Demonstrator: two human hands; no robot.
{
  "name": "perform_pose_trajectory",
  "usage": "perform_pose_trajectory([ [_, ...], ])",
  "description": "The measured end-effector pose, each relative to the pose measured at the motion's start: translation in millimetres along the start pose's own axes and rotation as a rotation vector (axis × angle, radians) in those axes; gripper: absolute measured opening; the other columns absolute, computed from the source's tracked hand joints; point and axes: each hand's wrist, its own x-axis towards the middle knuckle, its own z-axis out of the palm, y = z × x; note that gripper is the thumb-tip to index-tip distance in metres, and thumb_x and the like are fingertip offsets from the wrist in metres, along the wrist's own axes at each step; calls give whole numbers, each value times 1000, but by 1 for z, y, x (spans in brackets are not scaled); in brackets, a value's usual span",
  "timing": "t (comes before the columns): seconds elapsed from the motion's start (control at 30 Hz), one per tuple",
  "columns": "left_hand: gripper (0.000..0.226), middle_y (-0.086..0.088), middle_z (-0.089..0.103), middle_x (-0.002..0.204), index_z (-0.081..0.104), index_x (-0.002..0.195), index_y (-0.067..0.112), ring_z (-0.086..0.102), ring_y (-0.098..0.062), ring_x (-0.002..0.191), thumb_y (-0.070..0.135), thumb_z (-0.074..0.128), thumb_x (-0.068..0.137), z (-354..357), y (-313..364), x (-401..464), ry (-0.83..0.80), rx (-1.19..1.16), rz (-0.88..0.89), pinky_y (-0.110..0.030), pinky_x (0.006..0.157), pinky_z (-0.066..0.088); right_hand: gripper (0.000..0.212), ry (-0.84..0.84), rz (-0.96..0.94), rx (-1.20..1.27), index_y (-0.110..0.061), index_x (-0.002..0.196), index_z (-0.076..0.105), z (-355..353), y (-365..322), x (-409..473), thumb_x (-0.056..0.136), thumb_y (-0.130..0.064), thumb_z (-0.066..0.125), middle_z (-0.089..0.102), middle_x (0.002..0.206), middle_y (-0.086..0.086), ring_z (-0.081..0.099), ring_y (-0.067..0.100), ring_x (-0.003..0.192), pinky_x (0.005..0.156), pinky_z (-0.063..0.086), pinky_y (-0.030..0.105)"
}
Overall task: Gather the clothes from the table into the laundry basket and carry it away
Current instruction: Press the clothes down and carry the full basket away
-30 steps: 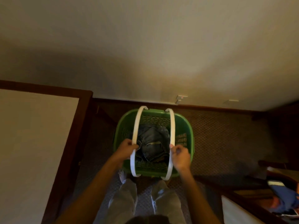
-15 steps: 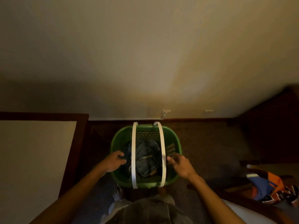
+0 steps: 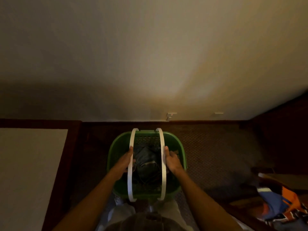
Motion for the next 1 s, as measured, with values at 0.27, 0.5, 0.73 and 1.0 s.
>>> perform_pose_trajectory([
  [0.27, 57, -14, 77, 95, 67, 102, 8, 74, -29, 83, 56, 37, 103, 24, 2, 24, 161, -151, 122, -38, 71, 58, 48, -44, -24, 234, -8, 101, 62, 23, -8, 42, 104, -49, 36, 64, 75, 10, 62, 18, 64, 59, 51, 25],
  [0.5, 55, 4, 39, 48, 49, 65, 17, 38, -12, 39, 59, 43, 101, 27, -2, 27, 253, -97, 148, -23, 39, 30, 61, 22, 44, 355, -19, 55, 44, 45, -3, 38, 100, -59, 36, 40, 47, 1, 34, 15, 36, 39, 28, 25],
  [0.73, 53, 4, 32, 49, 38, 62, 21, 31, -10, 37, 55, 43, 102, 11, 8, 10, 198, -78, 176, -23, 43, 25, 56, 157, -6, 334, -17, 63, 48, 39, -19, 27, 97, -61, 41, 44, 55, 6, 42, 21, 49, 52, 34, 35],
  [1.0, 49, 3, 30, 48, 41, 65, 19, 28, -10, 32, 47, 45, 105, -9, 79, -62, 24, -156, 260, -19, 39, 23, 58, -39, -249, 377, -11, 59, 43, -18, -97, -43, 106, -44, 34, 32, 43, 7, 31, 18, 32, 37, 26, 25],
])
